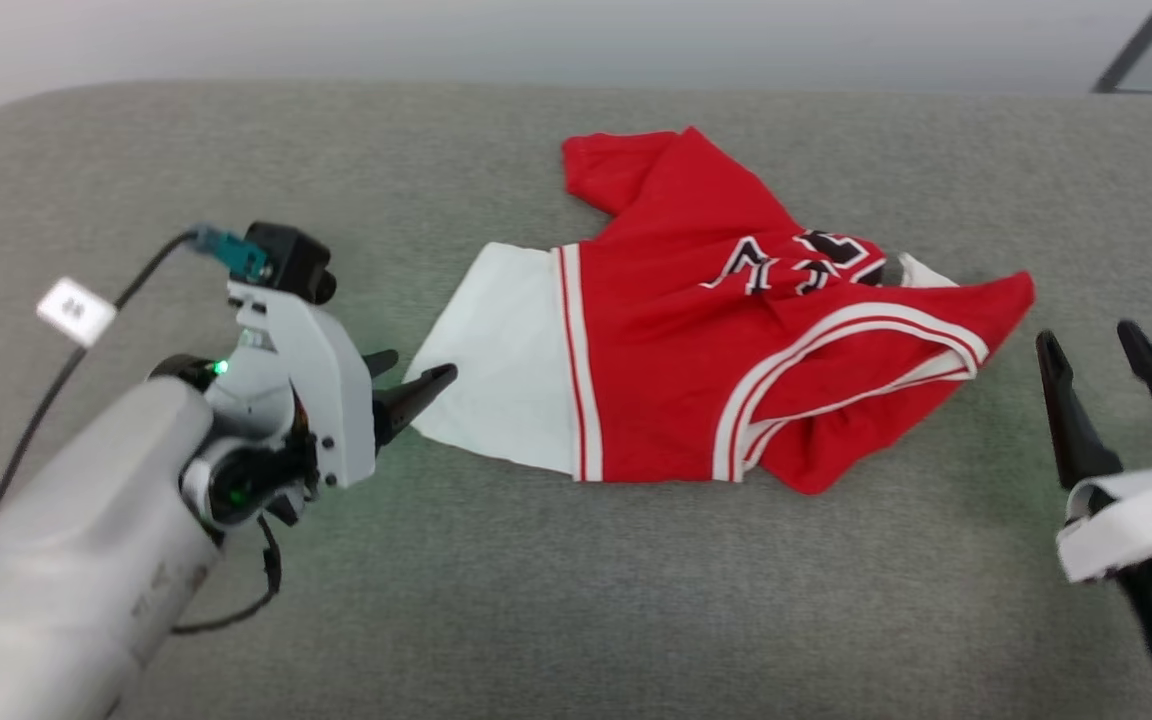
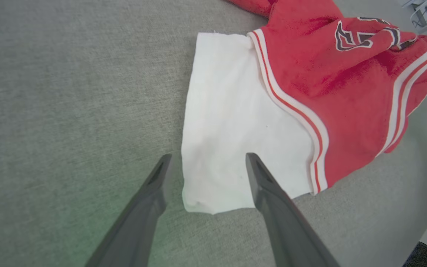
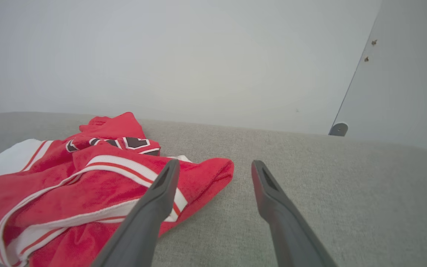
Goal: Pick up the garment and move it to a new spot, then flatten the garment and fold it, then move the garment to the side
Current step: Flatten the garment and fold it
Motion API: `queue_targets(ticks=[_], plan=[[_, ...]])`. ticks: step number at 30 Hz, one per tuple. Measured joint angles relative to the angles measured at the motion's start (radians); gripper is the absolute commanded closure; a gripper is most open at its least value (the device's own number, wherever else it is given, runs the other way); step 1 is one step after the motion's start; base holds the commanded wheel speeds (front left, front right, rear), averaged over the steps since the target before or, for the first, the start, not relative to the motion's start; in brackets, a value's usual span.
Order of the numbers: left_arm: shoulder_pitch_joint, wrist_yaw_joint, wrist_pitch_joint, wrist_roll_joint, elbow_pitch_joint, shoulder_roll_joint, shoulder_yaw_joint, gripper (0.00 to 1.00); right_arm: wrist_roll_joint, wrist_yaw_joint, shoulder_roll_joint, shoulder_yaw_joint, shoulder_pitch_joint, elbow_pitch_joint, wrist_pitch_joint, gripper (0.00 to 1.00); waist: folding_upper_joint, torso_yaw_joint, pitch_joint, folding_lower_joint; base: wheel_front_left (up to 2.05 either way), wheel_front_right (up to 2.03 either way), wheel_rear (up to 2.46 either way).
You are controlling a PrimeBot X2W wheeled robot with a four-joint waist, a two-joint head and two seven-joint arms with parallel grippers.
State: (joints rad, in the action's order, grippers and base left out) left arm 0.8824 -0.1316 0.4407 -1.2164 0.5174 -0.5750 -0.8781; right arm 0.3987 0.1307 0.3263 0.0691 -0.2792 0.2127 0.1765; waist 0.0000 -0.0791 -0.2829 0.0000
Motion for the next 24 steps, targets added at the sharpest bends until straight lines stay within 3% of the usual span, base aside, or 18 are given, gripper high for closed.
queue_targets(ticks=[5, 10, 14, 18, 24], plan=[[-0.069, 0.007, -0.201, 0.079, -0.065, -0.009, 0.006, 0.0, 0.042, 0.0, 0.136, 0.098, -0.078, -0.016, -0.148, 0.0, 0.0, 0.038, 0.012, 0.0, 0.0, 0.0, 0.0], [-0.148, 0.063, -0.401, 0.171, -0.135, 0.007, 0.005, 0.0, 0.11, 0.0, 0.302, 0.225, -0.163, -0.025, -0.324, 0.0, 0.0, 0.094, 0.019, 0.0, 0.0, 0.0, 0.0], [-0.206, 0.114, -0.518, 0.225, -0.185, 0.019, 0.005, 0.0, 0.235, 0.001, 0.409, 0.302, -0.248, -0.025, -0.47, 0.0, 0.0, 0.148, 0.019, 0.0, 0.0, 0.0, 0.0], [-0.254, 0.147, -0.588, 0.251, -0.225, 0.027, 0.001, 0.0, 0.327, 0.001, 0.521, 0.365, -0.328, 0.011, -0.608, 0.0, 0.0, 0.204, 0.014, 0.0, 0.0, 0.0, 0.0], [-0.289, 0.168, -0.62, 0.257, -0.278, 0.026, 0.004, 0.0, 0.416, 0.001, 0.625, 0.521, -0.418, 0.048, -0.766, 0.0, 0.0, 0.276, -0.01, 0.0, 0.0, 0.0, 0.0]])
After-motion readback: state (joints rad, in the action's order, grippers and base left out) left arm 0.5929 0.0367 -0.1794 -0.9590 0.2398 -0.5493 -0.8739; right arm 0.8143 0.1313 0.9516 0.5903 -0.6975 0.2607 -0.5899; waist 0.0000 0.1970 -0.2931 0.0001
